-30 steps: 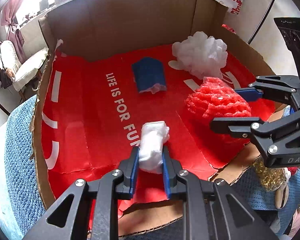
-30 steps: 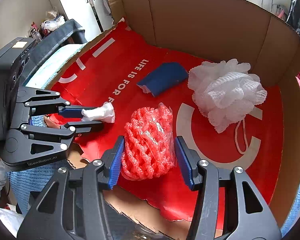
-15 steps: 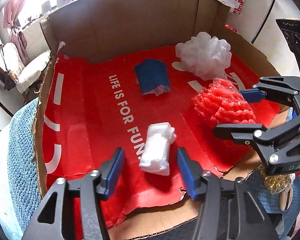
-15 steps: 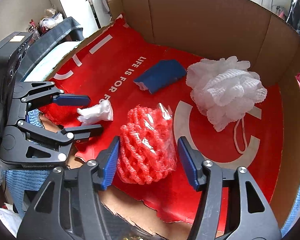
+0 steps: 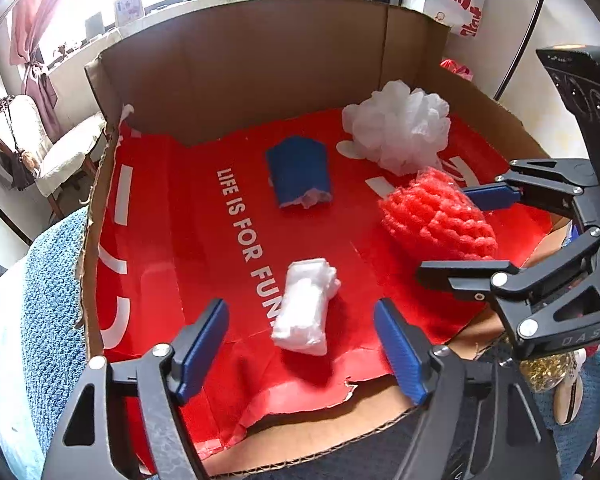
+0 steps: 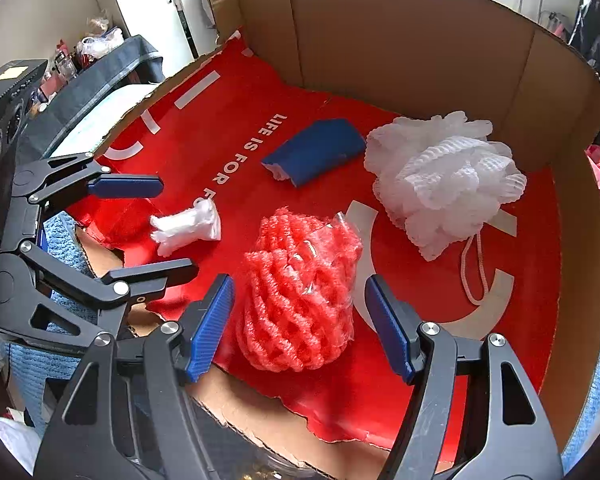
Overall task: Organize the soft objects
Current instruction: 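Open the right tool to drop the red bath puff into the box, then withdraw both tools from the box toward the items on the blanket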
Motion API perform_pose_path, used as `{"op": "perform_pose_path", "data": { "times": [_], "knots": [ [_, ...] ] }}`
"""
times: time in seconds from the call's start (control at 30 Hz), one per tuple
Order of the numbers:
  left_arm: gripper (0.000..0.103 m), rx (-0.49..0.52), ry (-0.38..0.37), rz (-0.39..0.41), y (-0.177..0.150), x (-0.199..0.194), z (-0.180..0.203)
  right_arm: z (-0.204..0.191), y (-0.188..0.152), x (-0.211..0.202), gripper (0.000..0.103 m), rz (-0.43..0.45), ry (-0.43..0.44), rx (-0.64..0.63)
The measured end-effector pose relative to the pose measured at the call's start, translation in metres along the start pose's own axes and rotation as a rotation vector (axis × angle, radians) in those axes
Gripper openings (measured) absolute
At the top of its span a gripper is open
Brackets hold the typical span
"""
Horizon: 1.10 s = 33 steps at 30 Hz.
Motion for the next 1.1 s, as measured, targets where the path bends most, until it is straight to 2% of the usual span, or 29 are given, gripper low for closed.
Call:
{"op": "perform_pose_path", "data": {
  "times": [0.17, 0.23, 0.57, 0.67, 0.77, 0.97, 1.1],
  "knots": [
    [0.081, 0.005, 0.016, 0.014, 0.001, -0.008, 0.0, -0.001, -0.001, -0.004, 0.07, 0.011, 0.004, 0.004],
    [0.086, 0.004, 0.032, 0.022, 0.0, -0.012, 0.0, -0.001, 0.0, -0.006, 0.071, 0.016, 0.003, 0.004],
    [0.089, -0.007, 0.075, 0.078, -0.011, -0.05, 0.002, 0.0, -0.008, -0.033, 0.071, 0.06, -0.001, 0.019],
    [0.092, -0.011, 0.087, 0.11, -0.016, -0.069, 0.003, -0.003, -0.013, -0.046, 0.072, 0.082, 0.002, 0.022],
    [0.093, -0.021, 0.089, 0.143, -0.022, -0.089, 0.01, -0.007, -0.02, -0.063, 0.077, 0.106, -0.005, 0.019],
    [0.097, -0.058, 0.088, 0.216, -0.036, -0.133, 0.023, -0.019, -0.037, -0.105, 0.078, 0.168, -0.03, 0.005],
    [0.102, -0.072, 0.083, 0.271, -0.051, -0.161, 0.033, -0.028, -0.055, -0.136, 0.086, 0.222, -0.05, -0.001]
  ]
}}
Point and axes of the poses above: each gripper's, at about its wrist camera, not at the fingertips, and x roughly the way its jaws point, z to its right, y to its top, the point moved 4 cm from there along x, roughly the way its jaws point, and after that the axes turned 4 degrees about -z, right-handed, at the moved point
